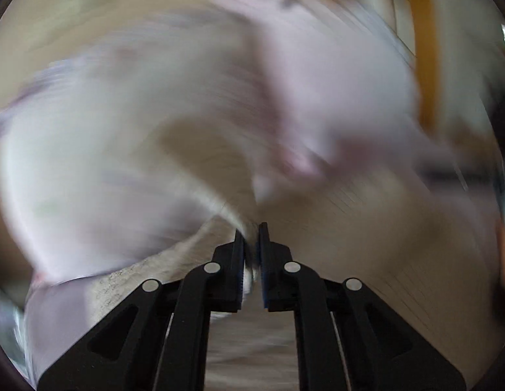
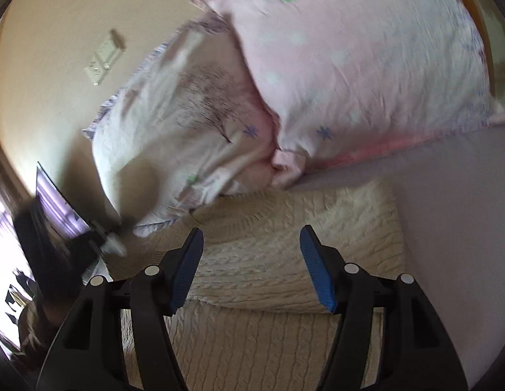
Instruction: Fold small clothes
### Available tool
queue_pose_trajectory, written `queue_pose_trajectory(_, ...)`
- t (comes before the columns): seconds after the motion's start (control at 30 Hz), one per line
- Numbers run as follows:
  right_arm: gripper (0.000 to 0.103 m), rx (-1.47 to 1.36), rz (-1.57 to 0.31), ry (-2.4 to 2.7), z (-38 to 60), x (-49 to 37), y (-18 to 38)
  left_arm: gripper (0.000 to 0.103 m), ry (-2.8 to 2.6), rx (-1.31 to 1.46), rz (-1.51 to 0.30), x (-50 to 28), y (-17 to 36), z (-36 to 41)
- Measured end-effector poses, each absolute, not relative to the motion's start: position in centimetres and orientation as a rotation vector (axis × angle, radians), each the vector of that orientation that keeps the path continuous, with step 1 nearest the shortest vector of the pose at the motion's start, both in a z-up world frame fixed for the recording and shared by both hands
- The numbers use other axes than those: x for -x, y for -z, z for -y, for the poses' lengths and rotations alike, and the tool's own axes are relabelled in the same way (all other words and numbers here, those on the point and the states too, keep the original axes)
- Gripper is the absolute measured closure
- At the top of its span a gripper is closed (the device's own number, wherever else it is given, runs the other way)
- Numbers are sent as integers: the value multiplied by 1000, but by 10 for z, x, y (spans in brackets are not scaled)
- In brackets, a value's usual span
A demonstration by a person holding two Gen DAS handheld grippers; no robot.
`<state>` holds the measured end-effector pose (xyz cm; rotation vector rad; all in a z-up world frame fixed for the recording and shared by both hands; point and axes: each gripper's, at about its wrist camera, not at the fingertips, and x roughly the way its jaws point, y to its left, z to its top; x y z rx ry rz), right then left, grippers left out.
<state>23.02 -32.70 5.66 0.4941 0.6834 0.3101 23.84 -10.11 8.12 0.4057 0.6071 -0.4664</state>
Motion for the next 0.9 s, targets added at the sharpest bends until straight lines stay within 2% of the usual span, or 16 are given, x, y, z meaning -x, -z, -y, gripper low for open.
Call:
queue_pose_trajectory(0.07,43,-536,-738,-292,336,-239,-44,93,526,-505,-658,-224,-51,131)
queue_pose_trajectory(0.1,48,-558,-761,-290,341,-242,-39,92,533,-506,-666,-218,-48,131)
queue_pose_trajectory(0.13,58,-577,-781,-292,346,-245,-34,92,537,-482,-672,-213,-48,124)
queue_pose_trajectory(0.17,60,-589,-808,-281,352,-249,-28,90,525,-423,-677,-208,-54,107)
queue_pose_trajectory(0.27,62,-625,-870,-228,363,-260,-13,77,445,-285,-688,-203,-68,54)
queue_pose_trajectory(0.43,63,-621,-953,-148,364,-270,11,68,317,-83,-746,-188,-73,-35)
queue_pose_trajectory(0.47,78,-612,-969,-155,362,-271,15,65,299,-26,-763,-182,-73,-53)
queue_pose_trajectory(0.5,88,-596,-982,-172,358,-272,20,64,283,12,-772,-177,-73,-65)
queue_pose_trajectory(0.53,94,-564,-982,-188,354,-273,22,63,270,62,-779,-169,-72,-80)
queue_pose_trajectory(0.63,97,-535,-846,-150,358,-273,3,56,279,165,-779,-155,-69,-107)
queue_pose_trajectory(0.7,97,-544,-772,-100,368,-280,-9,50,299,209,-788,-145,-64,-113)
queue_pose_trajectory(0.8,90,-519,-845,-69,371,-285,-6,46,347,263,-836,-127,-55,-125)
queue_pose_trajectory(0.87,57,-540,-859,-101,371,-263,-7,44,378,291,-873,-115,-46,-128)
queue_pose_trajectory(0.9,53,-528,-848,-121,369,-249,-10,44,385,304,-885,-109,-42,-131)
